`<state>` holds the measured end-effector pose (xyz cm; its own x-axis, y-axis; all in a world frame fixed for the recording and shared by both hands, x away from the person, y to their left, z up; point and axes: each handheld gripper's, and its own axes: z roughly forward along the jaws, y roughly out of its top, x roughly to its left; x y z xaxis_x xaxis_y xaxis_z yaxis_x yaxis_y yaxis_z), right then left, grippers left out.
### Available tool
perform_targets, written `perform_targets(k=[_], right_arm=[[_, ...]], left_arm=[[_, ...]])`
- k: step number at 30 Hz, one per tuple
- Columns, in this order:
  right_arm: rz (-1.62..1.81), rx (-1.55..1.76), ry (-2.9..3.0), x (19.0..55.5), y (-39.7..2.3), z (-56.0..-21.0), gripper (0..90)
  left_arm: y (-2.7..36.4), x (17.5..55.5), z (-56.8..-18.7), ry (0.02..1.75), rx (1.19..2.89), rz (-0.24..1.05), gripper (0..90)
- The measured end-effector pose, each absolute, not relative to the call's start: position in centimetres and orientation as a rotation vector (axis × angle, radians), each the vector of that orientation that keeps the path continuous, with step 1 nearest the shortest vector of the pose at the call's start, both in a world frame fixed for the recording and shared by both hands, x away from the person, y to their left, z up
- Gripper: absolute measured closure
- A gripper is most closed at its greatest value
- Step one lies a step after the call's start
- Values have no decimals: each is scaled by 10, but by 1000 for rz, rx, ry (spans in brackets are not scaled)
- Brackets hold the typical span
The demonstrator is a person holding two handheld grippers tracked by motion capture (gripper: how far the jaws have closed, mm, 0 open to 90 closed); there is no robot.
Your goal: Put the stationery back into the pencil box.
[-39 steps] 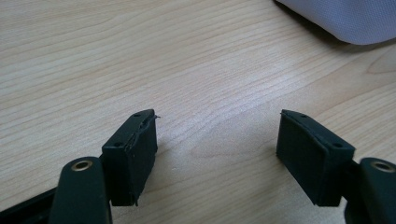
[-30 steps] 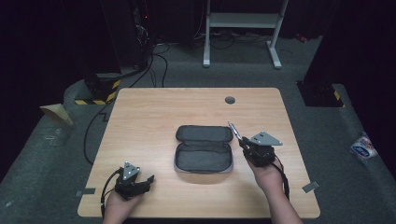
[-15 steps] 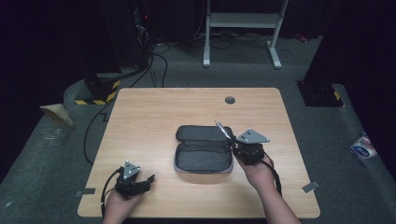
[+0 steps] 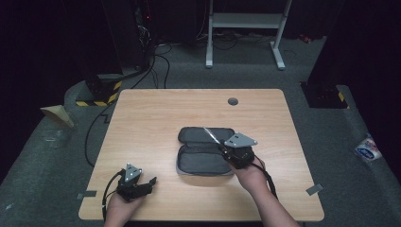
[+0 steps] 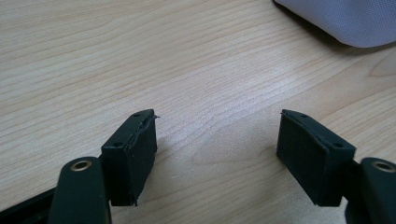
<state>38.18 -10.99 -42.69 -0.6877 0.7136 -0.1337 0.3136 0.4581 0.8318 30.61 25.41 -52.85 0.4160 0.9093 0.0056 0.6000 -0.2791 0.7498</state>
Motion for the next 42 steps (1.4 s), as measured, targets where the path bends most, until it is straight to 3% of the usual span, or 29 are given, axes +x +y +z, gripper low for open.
perform_targets(k=[19,38,42], right_arm=[[1143,747,2423,383,-64,-450,787],[1106,752,2540,387,-70,-477,780],[1136,786,2519,389,-72,-476,722]], left_arm=[[254,306,-528,1271,1997,580,286],[254,306,-528,1272,1998,579,286],[254,306,-528,1272,1999,579,286]])
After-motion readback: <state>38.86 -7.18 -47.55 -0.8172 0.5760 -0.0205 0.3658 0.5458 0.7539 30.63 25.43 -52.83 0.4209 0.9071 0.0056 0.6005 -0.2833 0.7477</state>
